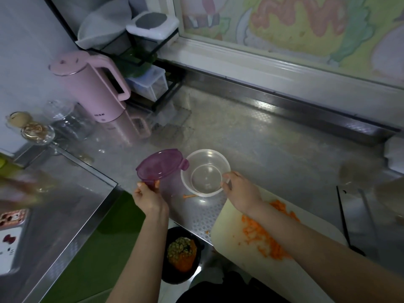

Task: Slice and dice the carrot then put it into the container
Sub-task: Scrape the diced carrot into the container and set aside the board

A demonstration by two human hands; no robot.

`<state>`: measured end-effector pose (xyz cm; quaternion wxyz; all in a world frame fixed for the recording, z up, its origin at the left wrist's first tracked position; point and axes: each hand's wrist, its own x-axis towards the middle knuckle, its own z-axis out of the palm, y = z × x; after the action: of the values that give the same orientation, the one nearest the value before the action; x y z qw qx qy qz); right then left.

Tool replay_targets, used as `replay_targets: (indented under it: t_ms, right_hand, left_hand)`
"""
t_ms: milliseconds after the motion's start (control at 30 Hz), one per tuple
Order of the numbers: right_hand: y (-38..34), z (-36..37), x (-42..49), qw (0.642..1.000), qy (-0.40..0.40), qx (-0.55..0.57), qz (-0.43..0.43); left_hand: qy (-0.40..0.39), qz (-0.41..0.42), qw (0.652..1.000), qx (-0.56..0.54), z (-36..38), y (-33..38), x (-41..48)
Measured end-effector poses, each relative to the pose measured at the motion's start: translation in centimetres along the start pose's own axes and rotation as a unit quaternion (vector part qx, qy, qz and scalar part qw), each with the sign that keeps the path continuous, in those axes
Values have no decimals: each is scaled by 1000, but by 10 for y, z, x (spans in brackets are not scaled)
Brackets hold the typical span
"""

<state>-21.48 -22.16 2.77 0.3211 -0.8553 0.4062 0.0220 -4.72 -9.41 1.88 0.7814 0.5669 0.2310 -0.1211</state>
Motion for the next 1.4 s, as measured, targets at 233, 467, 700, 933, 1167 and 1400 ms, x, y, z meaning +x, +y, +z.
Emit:
replay_targets:
  t_ms: [233, 467, 700, 933, 1167, 1400]
  right_hand:
    - [2, -6, 2, 1000, -12, 4, 11]
    - [6, -3, -3, 998, -3, 56, -1]
    - [21, -10, -32, 989, 42, 143, -8]
    - [100, -13, -103, 988, 95, 70, 97]
    - [135, 10, -153, 990, 18, -19, 139]
    - [132, 10, -157, 987, -41, -44, 151]
  left_hand:
    - [56, 17, 997, -54, -6, 3, -3]
    - [-24, -48, 998, 46, -27, -27, -7]
    - [-31, 104, 877, 468, -47, -27, -23]
    - [-322, 298, 689, 576, -65, -58, -85]
    - [-393, 265, 592, 652, -56, -89, -107]
    - [-310, 72, 653, 688, -28, -87, -116]
